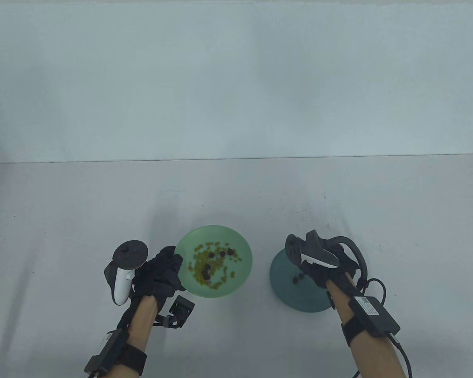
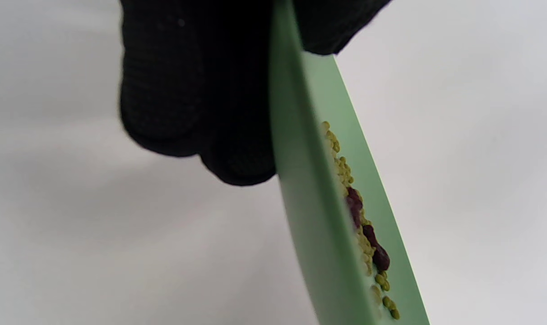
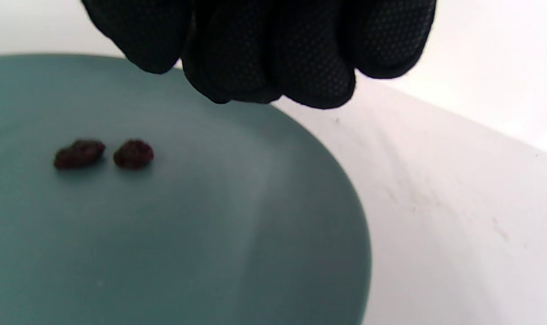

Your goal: Pick cranberries with hand pinch into plate

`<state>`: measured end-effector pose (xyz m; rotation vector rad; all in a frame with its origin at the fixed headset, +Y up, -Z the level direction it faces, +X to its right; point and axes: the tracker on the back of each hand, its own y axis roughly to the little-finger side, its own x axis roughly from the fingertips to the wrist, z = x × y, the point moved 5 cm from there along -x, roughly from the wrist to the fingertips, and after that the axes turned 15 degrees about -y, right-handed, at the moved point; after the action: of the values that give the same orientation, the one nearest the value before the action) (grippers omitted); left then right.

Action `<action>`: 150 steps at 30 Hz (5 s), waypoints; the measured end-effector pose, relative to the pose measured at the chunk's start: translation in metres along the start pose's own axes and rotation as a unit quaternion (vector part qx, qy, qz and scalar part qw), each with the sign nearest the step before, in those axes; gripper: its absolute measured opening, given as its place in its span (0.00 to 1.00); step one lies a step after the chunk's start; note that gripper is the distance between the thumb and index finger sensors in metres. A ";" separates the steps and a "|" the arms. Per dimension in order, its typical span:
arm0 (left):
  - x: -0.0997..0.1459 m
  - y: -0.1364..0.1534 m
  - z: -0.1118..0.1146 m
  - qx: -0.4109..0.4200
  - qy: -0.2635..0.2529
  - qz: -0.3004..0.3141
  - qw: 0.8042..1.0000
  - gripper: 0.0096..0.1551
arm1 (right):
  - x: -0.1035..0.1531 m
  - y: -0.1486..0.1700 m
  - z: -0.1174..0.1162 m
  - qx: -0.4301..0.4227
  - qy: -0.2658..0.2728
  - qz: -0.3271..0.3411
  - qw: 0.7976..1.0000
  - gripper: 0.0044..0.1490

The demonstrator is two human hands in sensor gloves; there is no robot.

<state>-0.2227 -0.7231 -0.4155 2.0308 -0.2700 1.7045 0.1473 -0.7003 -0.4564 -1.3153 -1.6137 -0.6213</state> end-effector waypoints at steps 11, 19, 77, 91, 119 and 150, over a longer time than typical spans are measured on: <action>0.001 0.000 0.001 0.003 0.001 -0.001 1.000 0.30 | 0.042 -0.014 0.065 0.024 0.075 0.032 0.996 0.29; 0.001 0.000 0.003 -0.003 0.004 0.001 1.000 0.30 | 0.061 -0.055 0.101 0.052 0.116 0.080 0.989 0.29; 0.000 0.000 0.000 0.012 0.002 -0.004 1.000 0.30 | 0.033 -0.170 0.099 0.123 0.084 0.159 0.976 0.29; -0.002 0.003 -0.003 0.025 0.001 -0.009 1.000 0.29 | 0.035 -0.180 0.097 0.126 0.088 0.167 0.974 0.29; -0.003 0.005 -0.004 0.000 -0.009 -0.005 1.000 0.29 | 0.051 -0.104 0.124 0.066 0.110 0.119 0.985 0.28; -0.002 0.004 -0.003 -0.009 -0.009 0.001 1.000 0.29 | -0.002 -0.016 -0.038 0.014 -0.054 0.027 0.998 0.28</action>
<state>-0.2271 -0.7253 -0.4162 2.0356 -0.2930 1.6802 0.1446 -0.7371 -0.4387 -1.3882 -1.6616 -0.5004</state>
